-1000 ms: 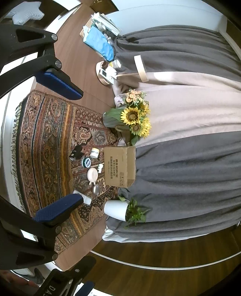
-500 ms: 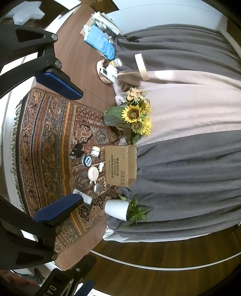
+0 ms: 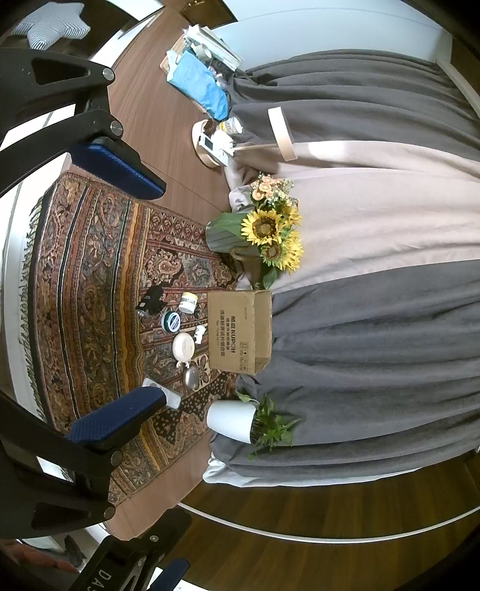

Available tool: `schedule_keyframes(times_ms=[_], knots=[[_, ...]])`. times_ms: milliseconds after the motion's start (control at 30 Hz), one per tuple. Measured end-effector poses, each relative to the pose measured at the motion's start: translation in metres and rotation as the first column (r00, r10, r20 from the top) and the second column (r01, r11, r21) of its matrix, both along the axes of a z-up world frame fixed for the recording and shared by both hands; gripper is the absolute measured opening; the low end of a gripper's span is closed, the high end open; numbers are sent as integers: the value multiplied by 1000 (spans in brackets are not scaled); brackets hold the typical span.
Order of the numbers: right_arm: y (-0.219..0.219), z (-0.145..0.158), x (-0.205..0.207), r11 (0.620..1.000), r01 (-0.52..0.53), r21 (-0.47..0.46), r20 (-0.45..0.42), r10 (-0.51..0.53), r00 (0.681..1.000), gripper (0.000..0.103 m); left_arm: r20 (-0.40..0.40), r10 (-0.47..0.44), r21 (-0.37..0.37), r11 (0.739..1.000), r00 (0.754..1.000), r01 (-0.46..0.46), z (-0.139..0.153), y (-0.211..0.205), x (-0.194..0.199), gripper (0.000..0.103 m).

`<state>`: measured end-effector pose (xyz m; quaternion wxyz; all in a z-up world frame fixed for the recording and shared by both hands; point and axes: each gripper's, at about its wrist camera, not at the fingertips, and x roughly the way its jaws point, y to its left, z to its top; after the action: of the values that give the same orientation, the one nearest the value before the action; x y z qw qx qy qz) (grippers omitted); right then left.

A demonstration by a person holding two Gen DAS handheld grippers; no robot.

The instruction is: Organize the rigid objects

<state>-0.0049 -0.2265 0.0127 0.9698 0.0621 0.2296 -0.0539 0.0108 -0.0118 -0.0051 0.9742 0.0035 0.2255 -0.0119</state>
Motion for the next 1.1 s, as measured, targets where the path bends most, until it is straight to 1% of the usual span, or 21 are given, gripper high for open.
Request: schedule_keyframes(times_ms=[267, 600, 833, 1100], knots=[[5, -5, 2, 1000, -4, 2, -2, 4, 1000, 103, -1, 0, -1, 1000, 1000, 0, -1, -2, 1, 103], [1, -5, 4, 1000, -4, 3, -6, 4, 1000, 103, -6, -1, 3, 1000, 1000, 1, -2, -5, 2, 103], [6, -14, 6, 1000, -2, 1, -13, 2, 1000, 103, -12, -6, 5, 1000, 1000, 6, -8, -12, 6, 103], [-6, -24, 10, 1000, -3, 25, -40, 4, 999, 103, -51, -17, -9, 1000, 999, 17, -17, -22, 19, 103]])
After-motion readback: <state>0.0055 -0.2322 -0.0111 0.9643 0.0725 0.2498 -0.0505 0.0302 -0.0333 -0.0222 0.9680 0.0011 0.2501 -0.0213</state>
